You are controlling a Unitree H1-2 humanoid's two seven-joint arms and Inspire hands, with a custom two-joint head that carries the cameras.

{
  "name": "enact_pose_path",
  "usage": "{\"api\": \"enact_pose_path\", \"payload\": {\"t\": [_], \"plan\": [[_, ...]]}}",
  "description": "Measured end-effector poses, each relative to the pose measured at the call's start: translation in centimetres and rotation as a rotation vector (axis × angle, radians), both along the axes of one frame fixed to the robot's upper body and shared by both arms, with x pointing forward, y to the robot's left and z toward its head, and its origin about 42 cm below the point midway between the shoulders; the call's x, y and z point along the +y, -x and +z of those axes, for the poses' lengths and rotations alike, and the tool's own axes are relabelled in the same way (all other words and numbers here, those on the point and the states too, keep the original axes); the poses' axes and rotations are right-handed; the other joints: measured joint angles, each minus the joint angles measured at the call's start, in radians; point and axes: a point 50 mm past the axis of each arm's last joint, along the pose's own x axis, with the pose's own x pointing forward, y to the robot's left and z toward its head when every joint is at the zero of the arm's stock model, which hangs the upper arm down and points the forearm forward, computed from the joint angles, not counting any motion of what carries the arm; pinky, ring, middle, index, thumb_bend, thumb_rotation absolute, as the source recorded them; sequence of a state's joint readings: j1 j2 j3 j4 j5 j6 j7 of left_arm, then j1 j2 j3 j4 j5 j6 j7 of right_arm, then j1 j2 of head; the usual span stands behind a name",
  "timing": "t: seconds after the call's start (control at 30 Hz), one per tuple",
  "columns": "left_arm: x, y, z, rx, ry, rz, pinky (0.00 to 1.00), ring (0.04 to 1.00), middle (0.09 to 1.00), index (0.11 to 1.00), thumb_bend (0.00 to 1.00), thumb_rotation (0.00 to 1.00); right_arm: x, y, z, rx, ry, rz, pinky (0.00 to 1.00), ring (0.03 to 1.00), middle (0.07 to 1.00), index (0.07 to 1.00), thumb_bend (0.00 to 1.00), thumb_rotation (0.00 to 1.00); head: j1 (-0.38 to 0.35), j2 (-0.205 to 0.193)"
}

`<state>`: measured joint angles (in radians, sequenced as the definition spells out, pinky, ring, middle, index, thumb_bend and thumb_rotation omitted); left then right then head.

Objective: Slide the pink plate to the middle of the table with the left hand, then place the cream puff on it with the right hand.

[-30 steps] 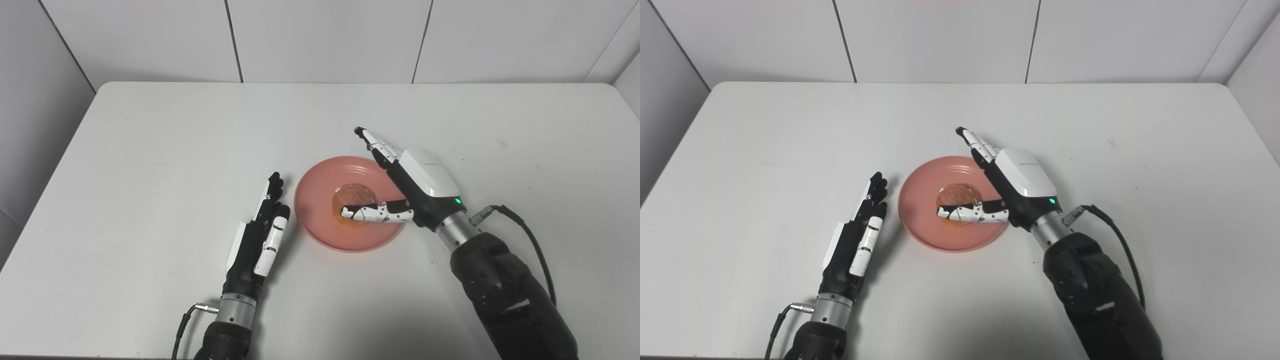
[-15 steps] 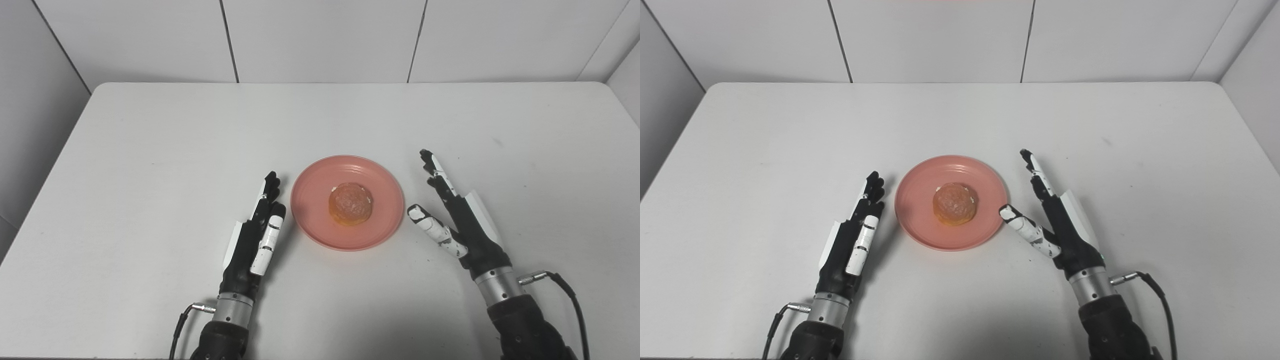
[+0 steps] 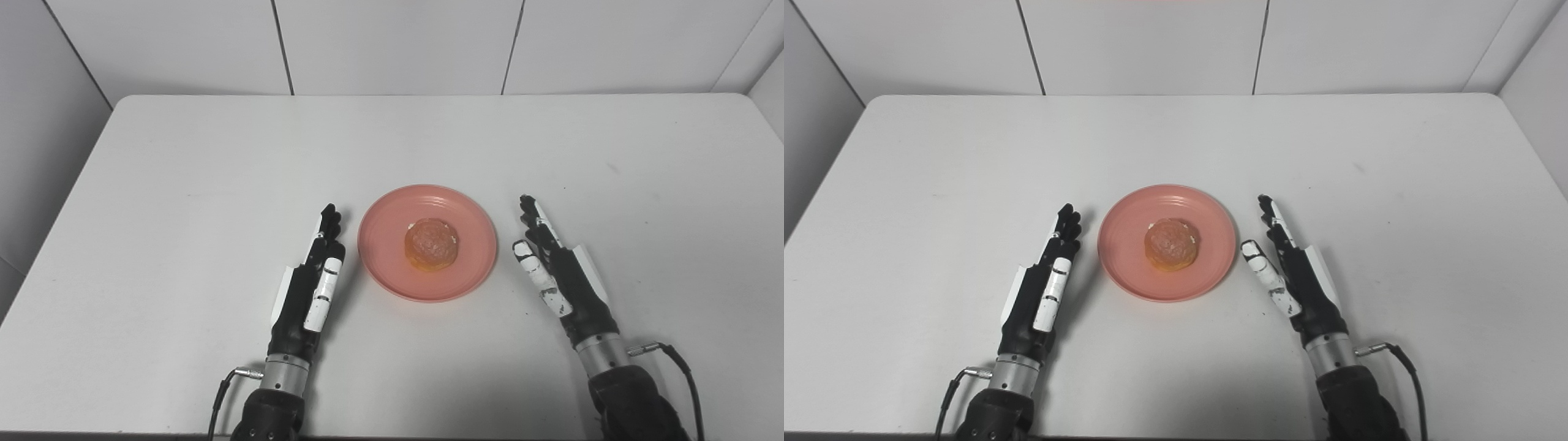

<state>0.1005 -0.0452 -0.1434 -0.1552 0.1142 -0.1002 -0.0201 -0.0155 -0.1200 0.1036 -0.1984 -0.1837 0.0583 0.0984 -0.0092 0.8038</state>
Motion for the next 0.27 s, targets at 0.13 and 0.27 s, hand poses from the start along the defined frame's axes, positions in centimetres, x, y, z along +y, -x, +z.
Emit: {"api": "enact_pose_path", "payload": {"t": [0.13, 0.27], "plan": [[0.25, 0.50, -0.11, 0.006, 0.006, 0.004, 1.00, 1.000, 1.000, 0.990, 0.44, 1.00, 0.16, -0.01, -0.05, 0.004, -0.013, 0.001, 0.98, 0.987, 0.989, 0.969, 0.25, 1.00, -0.005, 0.002], [0.39, 0.53, -0.13, 0.007, 0.010, 0.001, 1.00, 1.000, 1.000, 0.988, 0.44, 1.00, 0.25, -0.02, -0.13, 0.023, -0.047, 0.006, 1.00, 0.999, 0.998, 0.975, 0.23, 1.00, -0.003, 0.003]]}}
